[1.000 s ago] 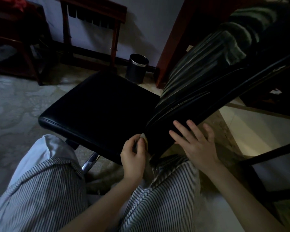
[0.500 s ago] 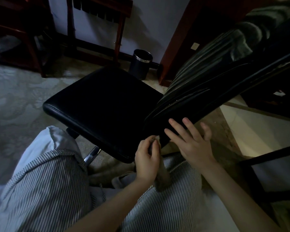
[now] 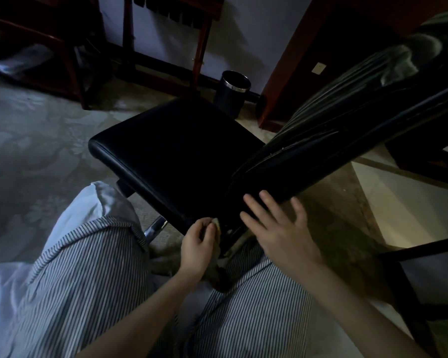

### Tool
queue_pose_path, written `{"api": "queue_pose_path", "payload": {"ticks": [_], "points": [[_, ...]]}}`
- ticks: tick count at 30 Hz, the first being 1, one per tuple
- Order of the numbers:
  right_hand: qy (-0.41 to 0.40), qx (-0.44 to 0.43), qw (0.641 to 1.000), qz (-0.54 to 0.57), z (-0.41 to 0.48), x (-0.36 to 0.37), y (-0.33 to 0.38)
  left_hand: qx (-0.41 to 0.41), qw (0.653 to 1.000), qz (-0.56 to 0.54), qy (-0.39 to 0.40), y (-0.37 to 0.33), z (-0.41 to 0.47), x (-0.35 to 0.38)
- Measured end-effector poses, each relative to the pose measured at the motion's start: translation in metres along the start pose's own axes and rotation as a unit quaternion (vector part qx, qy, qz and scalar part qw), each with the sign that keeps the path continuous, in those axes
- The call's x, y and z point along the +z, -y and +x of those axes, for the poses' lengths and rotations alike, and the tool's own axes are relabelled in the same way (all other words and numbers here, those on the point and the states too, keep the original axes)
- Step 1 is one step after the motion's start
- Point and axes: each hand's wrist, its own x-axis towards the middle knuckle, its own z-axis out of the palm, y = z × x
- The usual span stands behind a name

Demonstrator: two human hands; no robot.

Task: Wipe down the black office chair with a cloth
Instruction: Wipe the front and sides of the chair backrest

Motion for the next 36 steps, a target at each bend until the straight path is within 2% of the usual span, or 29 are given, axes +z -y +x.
{"api": "queue_pose_path", "payload": {"ticks": [3, 7, 12, 19, 23, 27, 30, 33, 36], "points": [[0.06, -0.015, 0.998, -0.022, -0.004, 0.007, 0.013, 0.008, 1.0, -0.024, -0.005, -0.009, 0.003, 0.0], [0.071, -0.018, 0.996, -0.057, -0.002, 0.014, 0.009, 0.038, 0.997, -0.054, 0.036, -0.022, -0.004, 0.017], [0.019, -0.027, 0.996, -0.083, -0.001, 0.019, 0.01, 0.074, 0.995, -0.049, 0.052, -0.017, -0.011, 0.03], [-0.004, -0.005, 0.998, -0.065, 0.002, 0.024, 0.014, 0.088, 0.994, 0.062, 0.027, 0.003, -0.012, 0.021], [0.007, -0.002, 0.998, -0.055, 0.003, 0.022, 0.014, 0.02, 0.987, 0.153, 0.036, 0.02, -0.008, 0.017], [0.031, -0.013, 0.997, -0.073, -0.002, 0.021, 0.016, -0.054, 0.998, 0.031, -0.006, 0.022, -0.006, 0.018], [0.054, -0.039, 0.993, -0.097, -0.006, 0.023, 0.019, -0.146, 0.987, -0.01, -0.065, 0.034, 0.003, 0.012], [0.077, -0.053, 0.99, -0.108, -0.006, 0.026, 0.023, -0.205, 0.978, -0.013, -0.048, 0.049, 0.01, 0.009], [0.087, -0.062, 0.988, -0.114, -0.006, 0.03, 0.026, -0.22, 0.975, -0.007, -0.003, 0.055, 0.01, 0.015]]}}
